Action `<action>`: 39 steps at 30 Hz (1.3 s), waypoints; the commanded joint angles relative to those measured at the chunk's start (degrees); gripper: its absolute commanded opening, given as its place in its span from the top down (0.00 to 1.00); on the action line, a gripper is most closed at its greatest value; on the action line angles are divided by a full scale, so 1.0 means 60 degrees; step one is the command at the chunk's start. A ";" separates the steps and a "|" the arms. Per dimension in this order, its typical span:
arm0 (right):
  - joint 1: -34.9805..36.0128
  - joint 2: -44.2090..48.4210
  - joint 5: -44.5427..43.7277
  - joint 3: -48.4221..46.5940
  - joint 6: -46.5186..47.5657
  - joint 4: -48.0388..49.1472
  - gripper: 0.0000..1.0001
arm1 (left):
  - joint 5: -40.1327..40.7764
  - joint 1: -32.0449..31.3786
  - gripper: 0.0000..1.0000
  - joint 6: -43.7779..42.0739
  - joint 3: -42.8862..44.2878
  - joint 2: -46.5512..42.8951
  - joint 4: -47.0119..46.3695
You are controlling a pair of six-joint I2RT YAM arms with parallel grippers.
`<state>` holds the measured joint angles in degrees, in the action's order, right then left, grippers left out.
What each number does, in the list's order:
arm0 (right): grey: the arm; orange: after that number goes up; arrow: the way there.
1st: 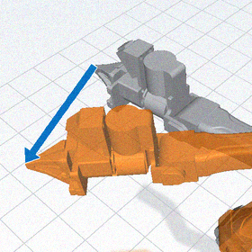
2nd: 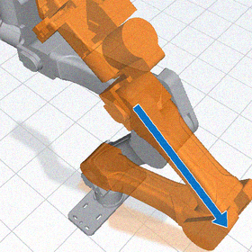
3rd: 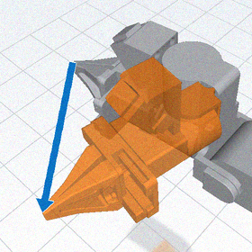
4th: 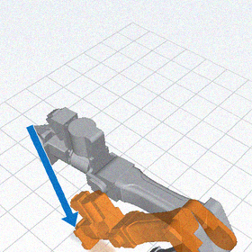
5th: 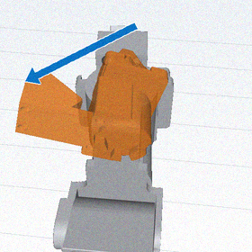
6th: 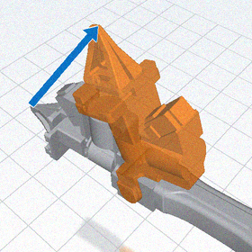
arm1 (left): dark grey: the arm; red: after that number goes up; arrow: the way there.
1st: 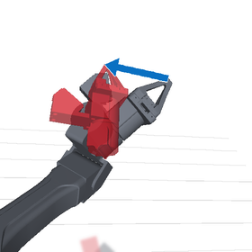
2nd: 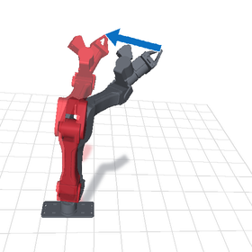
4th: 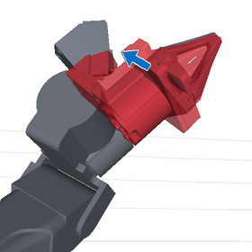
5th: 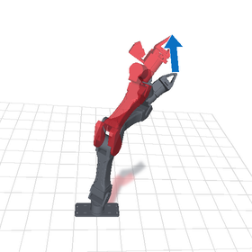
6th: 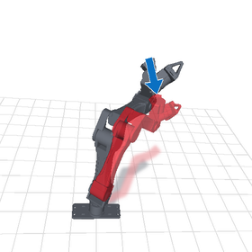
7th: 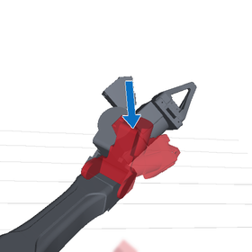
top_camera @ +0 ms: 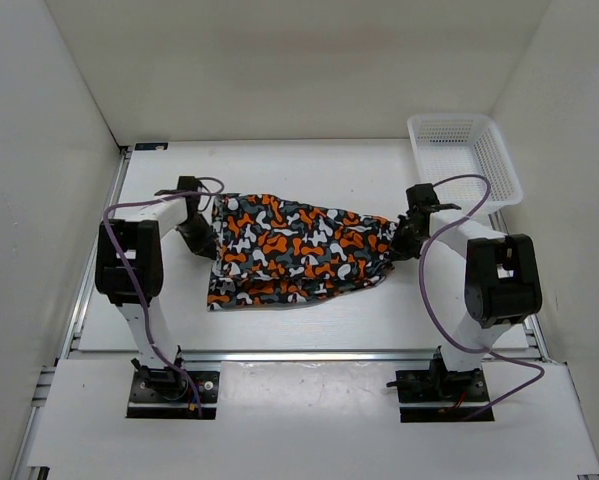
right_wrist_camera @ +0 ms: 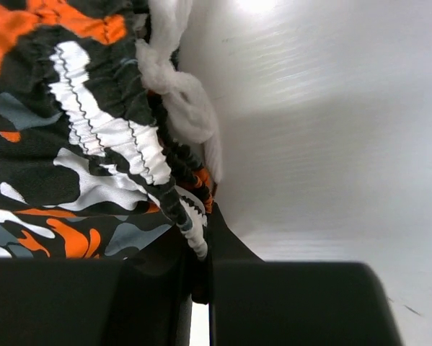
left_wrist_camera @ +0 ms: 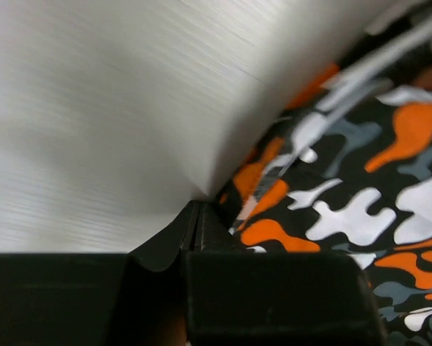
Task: Fold and stack the shorts
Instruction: Fold the shorts
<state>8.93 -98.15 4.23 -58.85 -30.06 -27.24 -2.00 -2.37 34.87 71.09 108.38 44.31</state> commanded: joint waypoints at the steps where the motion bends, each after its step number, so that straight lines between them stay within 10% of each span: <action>1: 0.0035 0.0727 -0.1011 -0.0752 0.0395 -0.0673 1.00 | -0.0341 -0.0846 0.89 0.0427 -0.0085 0.0101 -0.0281; 10: 0.1846 0.1169 -0.2578 -0.3314 0.1157 -0.2033 1.00 | -0.0107 -0.1231 0.89 0.0692 -0.0715 -0.0514 -0.0472; 23: 0.6333 -0.2022 -0.4217 -0.7781 0.0384 -0.3118 1.00 | -0.0106 -0.1231 0.89 0.0516 -0.0540 -0.0338 -0.0472; 36: 0.3671 0.0273 -0.4395 -0.4183 0.0133 -0.2521 1.00 | -0.0194 -0.1231 0.89 0.0340 -0.0452 -0.0426 -0.0472; 39: 0.2718 0.0465 -0.4264 -0.3625 0.0221 -0.2520 0.86 | -0.0194 -0.1231 0.89 0.0340 -0.0364 -0.0426 -0.0472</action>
<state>28.16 -97.82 -20.08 -82.41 -29.32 -43.22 -3.90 -9.98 37.89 68.10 106.48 41.98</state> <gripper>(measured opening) 0.133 0.125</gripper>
